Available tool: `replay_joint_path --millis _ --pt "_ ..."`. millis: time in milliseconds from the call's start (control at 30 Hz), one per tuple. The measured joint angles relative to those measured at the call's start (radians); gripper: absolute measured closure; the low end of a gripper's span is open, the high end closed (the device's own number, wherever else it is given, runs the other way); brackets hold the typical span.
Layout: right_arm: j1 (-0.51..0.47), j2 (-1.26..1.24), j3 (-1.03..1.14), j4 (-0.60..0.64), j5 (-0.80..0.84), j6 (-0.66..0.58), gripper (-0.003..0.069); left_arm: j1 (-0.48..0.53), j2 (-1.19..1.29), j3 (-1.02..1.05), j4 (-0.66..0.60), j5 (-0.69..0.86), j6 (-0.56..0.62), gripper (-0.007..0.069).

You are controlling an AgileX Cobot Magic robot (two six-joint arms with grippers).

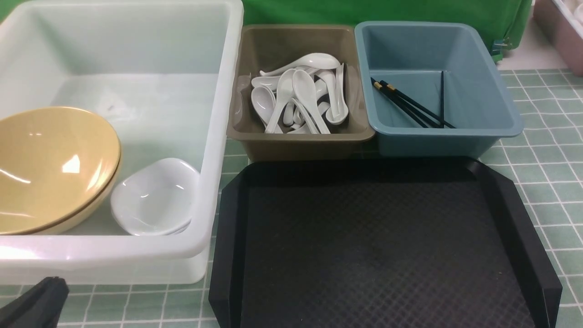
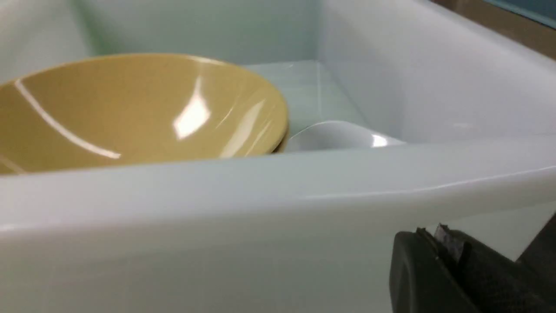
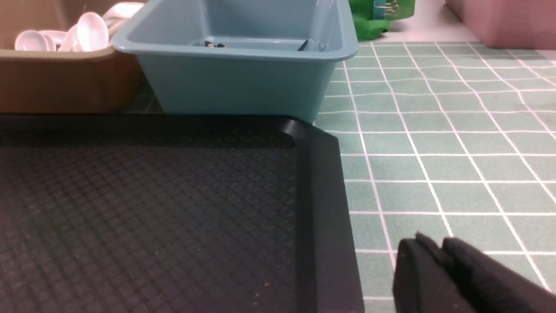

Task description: On blue table put chopsticks spoon bowls plates into blue grey white boxes.

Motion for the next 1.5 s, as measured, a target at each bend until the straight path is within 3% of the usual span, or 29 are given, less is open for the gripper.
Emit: replay_joint_path --millis 67,133,1500 --pt "0.000 0.000 0.000 0.000 0.000 0.000 0.0559 0.003 -0.001 0.000 0.083 0.050 -0.127 0.0623" --pt "0.000 0.000 0.000 0.000 0.000 0.000 0.0559 0.003 -0.001 -0.001 0.108 0.061 -0.154 0.0623" --pt "0.000 0.000 0.000 0.000 0.000 0.000 0.0533 0.003 -0.001 -0.001 0.076 0.062 -0.126 0.0623"
